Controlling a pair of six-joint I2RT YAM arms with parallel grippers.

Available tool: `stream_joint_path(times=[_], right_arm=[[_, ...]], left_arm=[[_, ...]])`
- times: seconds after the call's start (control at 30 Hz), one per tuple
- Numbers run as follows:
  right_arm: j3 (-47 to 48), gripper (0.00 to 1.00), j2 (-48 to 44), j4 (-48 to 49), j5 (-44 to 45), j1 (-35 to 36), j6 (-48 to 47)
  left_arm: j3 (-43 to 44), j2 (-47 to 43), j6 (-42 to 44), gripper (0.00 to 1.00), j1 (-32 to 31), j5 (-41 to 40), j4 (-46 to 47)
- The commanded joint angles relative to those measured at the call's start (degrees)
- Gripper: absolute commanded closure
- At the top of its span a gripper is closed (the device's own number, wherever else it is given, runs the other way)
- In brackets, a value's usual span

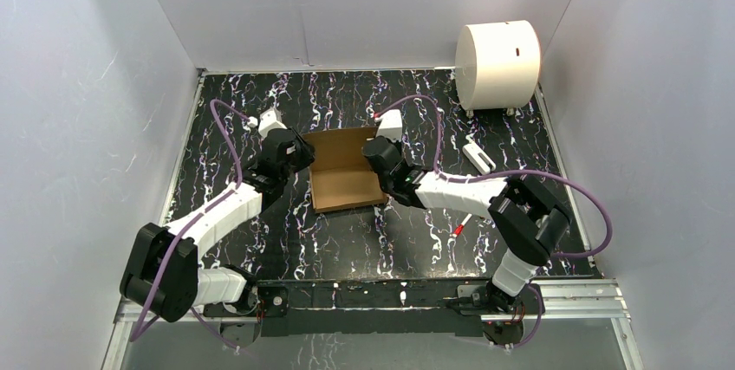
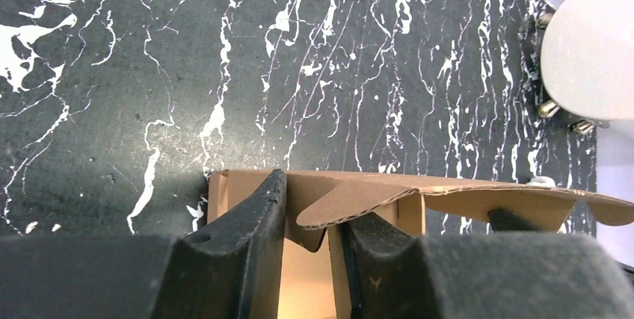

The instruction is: Fold the paper box

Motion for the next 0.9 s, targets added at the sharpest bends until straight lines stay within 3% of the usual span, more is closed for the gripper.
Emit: stream_joint_path(times=[0.0, 0.37, 0.87], right_arm=[[-2.0, 1.0, -0.7, 1.2, -0.4, 1.7, 2.5], [-5.5, 1.0, -2.3, 2.6, 0.8, 3.5, 4.7], [-9.4, 1.0, -2.4, 3.4, 4.0, 6.0, 6.4]], left_arm=[[-0.9, -1.9, -5.9, 0.76, -1.7, 0.1, 7.1], [-6.1, -3.8, -13.3, 0.7, -3.3, 0.7, 10.7], [-11.6, -6.7, -16.5, 0.6, -5.6, 0.8, 12.1]])
